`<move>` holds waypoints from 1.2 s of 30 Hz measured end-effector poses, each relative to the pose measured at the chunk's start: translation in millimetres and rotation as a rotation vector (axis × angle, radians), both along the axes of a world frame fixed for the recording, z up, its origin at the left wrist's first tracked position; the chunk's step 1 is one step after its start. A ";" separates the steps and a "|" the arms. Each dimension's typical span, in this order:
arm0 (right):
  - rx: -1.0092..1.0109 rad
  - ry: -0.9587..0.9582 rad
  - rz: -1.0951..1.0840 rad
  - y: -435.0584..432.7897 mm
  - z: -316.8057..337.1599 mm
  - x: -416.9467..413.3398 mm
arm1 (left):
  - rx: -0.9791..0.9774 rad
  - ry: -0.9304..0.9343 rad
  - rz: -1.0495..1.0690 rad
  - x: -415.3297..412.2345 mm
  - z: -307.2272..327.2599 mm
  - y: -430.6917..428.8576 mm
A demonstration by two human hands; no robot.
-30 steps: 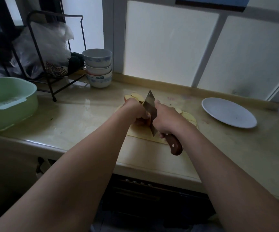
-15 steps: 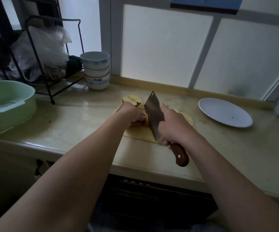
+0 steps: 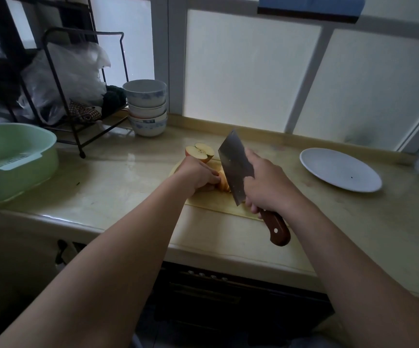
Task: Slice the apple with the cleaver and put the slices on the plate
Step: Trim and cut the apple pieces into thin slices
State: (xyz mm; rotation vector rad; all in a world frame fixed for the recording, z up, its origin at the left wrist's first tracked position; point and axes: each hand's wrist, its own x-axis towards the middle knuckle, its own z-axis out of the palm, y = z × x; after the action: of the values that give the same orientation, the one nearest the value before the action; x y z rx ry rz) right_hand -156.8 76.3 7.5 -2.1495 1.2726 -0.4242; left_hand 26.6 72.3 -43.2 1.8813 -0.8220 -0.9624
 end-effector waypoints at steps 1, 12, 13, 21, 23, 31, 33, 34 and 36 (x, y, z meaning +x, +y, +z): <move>-0.002 0.003 0.003 0.1 -0.5 0.4 | -0.004 0.007 -0.009 1.3 -1.1 0.8; 0.068 0.040 0.009 2.3 -9.5 2.8 | -0.072 -0.085 -0.168 11.1 -15.9 7.5; 0.075 0.043 0.010 2.4 -10.5 4.4 | -0.093 -0.108 -0.186 11.8 -17.8 8.5; 0.090 0.128 0.026 0.9 -4.9 18.6 | -0.217 -0.265 -0.258 8.7 -23.6 16.0; 0.067 0.166 0.048 -1.2 -0.5 22.2 | -0.234 -0.284 -0.262 7.6 -24.8 17.0; 0.120 0.245 0.119 1.3 18.5 13.7 | -0.321 -0.394 -0.260 -1.5 -27.2 20.7; 0.119 0.245 0.116 1.7 16.0 10.8 | -0.333 -0.411 -0.282 -1.6 -28.1 21.4; 0.119 0.236 0.108 1.0 13.6 10.0 | -0.329 -0.419 -0.295 -2.1 -28.2 21.8; 0.118 0.208 0.097 -1.0 8.8 9.8 | -0.321 -0.469 -0.314 -2.7 -29.4 21.8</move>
State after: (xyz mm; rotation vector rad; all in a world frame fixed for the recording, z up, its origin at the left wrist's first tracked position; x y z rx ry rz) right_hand -147.0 75.3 16.3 -2.1871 1.2634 -0.0843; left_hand 23.9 94.1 -72.7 1.7416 -1.4919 -0.5216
